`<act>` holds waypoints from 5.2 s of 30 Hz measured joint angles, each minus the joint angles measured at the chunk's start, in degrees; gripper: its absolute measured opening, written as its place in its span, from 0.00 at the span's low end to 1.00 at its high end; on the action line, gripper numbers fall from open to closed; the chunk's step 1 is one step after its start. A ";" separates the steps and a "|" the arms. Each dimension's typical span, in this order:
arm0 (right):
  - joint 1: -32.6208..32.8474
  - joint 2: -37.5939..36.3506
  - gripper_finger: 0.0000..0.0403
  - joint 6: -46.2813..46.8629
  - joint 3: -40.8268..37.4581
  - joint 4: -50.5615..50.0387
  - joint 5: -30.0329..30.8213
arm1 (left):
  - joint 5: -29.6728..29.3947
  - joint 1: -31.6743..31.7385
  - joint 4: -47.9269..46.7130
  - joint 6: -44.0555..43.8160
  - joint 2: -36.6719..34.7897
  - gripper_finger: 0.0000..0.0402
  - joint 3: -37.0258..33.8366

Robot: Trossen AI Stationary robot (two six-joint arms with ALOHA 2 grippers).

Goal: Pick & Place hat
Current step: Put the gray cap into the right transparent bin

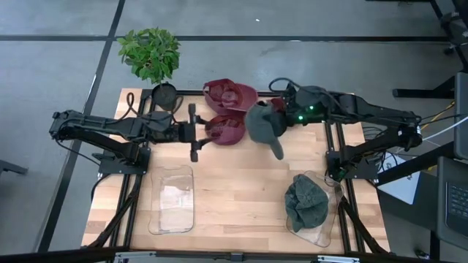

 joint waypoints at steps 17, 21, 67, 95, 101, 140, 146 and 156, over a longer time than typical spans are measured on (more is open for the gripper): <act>0.01 0.25 0.01 -1.07 0.01 14.82 -8.47 | -5.56 -0.12 13.27 4.66 8.19 0.70 0.82; 0.01 0.25 0.01 -0.94 0.01 15.52 -9.61 | -7.05 -0.18 17.08 10.39 11.33 0.71 0.81; 1.21 0.25 0.07 -0.46 0.01 12.74 -15.28 | 8.07 1.57 9.05 -8.41 9.99 0.06 0.83; 1.19 0.28 0.40 -6.86 -1.43 8.57 -3.91 | 49.77 14.04 -20.99 -65.95 2.35 0.06 0.81; 1.74 2.34 0.40 -6.78 -1.63 8.58 -3.99 | 52.32 16.47 -22.66 -75.04 3.76 0.06 0.81; 8.35 8.29 0.47 -37.92 2.33 15.22 17.98 | 22.55 19.31 9.97 -99.37 3.76 0.07 0.81; 4.36 8.54 0.63 -38.83 2.37 15.24 12.40 | 14.42 17.60 11.07 -100.57 3.76 0.07 0.81; 2.57 13.73 0.82 -45.14 2.37 18.81 4.91 | 5.95 13.54 14.22 -101.95 4.00 0.07 0.81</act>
